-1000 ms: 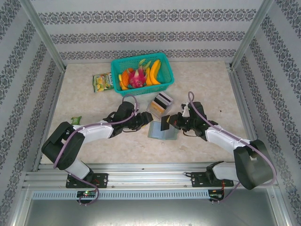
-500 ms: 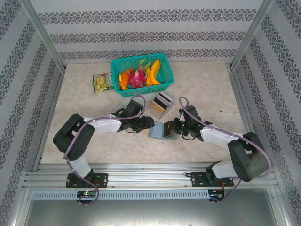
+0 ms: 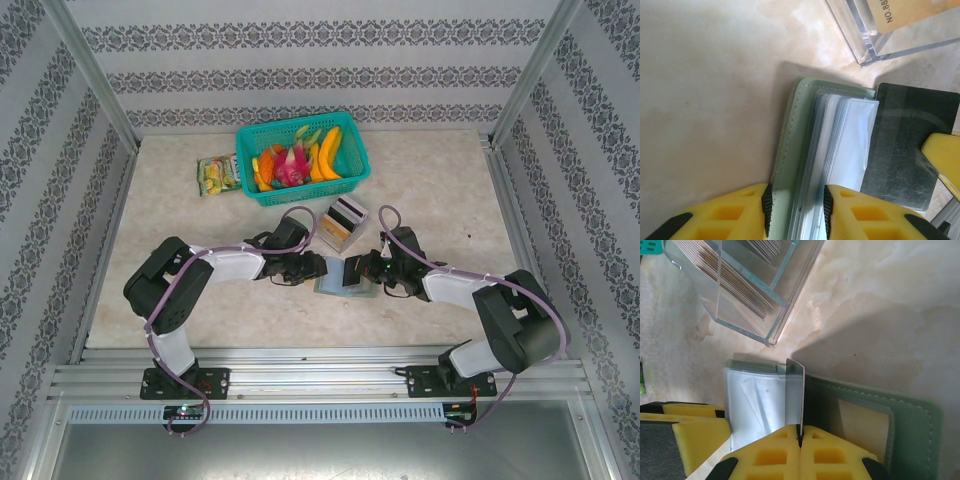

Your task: Put the credit cards into the card holder

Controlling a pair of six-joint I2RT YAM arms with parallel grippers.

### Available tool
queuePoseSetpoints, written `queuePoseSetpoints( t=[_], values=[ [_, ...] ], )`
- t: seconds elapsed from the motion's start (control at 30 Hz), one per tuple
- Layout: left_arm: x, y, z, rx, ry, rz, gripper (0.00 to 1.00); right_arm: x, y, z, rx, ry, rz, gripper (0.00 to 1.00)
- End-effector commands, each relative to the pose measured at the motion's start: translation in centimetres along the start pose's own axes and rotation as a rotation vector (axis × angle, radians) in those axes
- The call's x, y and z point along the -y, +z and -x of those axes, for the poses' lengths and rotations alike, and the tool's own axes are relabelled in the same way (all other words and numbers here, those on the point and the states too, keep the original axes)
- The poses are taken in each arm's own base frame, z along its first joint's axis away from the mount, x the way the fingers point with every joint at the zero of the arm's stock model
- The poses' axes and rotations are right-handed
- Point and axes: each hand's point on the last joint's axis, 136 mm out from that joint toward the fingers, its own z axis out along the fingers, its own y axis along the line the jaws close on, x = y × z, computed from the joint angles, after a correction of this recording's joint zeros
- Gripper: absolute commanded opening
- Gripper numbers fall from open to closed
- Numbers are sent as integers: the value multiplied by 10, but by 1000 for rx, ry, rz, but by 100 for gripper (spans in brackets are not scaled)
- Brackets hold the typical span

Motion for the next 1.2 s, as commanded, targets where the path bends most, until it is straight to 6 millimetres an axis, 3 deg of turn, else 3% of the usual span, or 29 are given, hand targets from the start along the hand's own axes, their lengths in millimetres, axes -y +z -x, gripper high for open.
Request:
queuePoseSetpoints(
  t=[0.0,0.27,0.47,0.7,1.03,1.17],
  values=[
    [1,8,-13,-41,21,1,30,9,8,-23,-91,13,-4,0],
    [-6,9,-15,-46,14,49,23,1,-1,-35,-128,-20,11,0],
    [-8,10,-17,-51,6,57,23,10,-8,-35,-97,-10,-23,0],
    [-8,12,-19,-62,8,59,22,26,0,-31,-83,-5,-100,0],
    [-10,16,-21,-74,6,66,21,-1,12,-28,-101,-26,-19,0],
    [-12,16,-22,-75,6,72,19,1,10,-29,-119,-43,-41,0]
  ],
)
